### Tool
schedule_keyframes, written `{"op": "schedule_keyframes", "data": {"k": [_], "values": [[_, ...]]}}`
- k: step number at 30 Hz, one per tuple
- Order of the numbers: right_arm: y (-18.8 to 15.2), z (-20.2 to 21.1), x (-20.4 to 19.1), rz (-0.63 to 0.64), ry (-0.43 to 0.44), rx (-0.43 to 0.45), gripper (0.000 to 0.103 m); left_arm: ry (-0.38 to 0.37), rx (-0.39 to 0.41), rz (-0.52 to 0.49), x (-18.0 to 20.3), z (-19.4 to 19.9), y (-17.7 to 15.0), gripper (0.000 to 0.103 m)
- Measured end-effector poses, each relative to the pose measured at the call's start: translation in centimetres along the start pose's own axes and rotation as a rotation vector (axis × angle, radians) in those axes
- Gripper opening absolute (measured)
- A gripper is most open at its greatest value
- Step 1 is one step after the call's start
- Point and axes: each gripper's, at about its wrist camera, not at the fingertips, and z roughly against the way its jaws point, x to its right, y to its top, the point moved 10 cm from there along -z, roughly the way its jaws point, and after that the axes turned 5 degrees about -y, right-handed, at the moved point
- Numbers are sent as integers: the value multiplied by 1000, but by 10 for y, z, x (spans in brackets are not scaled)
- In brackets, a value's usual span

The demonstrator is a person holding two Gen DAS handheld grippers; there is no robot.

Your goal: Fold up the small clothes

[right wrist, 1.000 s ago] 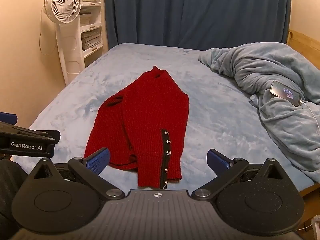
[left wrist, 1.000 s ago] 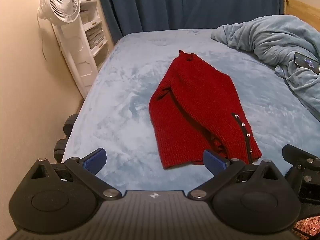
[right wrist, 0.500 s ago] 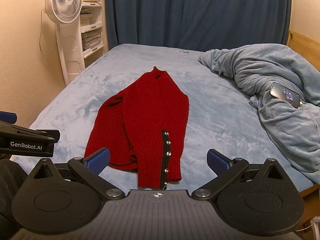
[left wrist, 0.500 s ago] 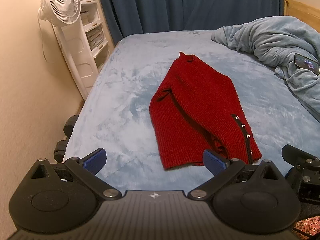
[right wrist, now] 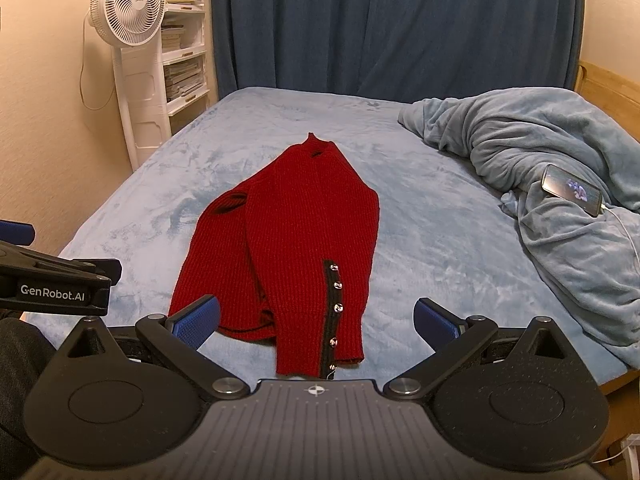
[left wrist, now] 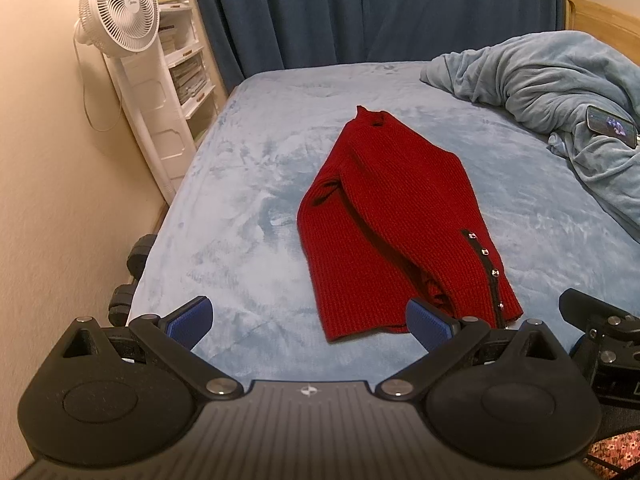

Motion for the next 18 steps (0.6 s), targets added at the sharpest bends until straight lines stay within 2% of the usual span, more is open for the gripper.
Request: {"op": "schedule_keyframes", "data": {"k": [18], "values": [[0,0,2,-3,-1,1,102,4,11,-11,3,0,1,103]]}}
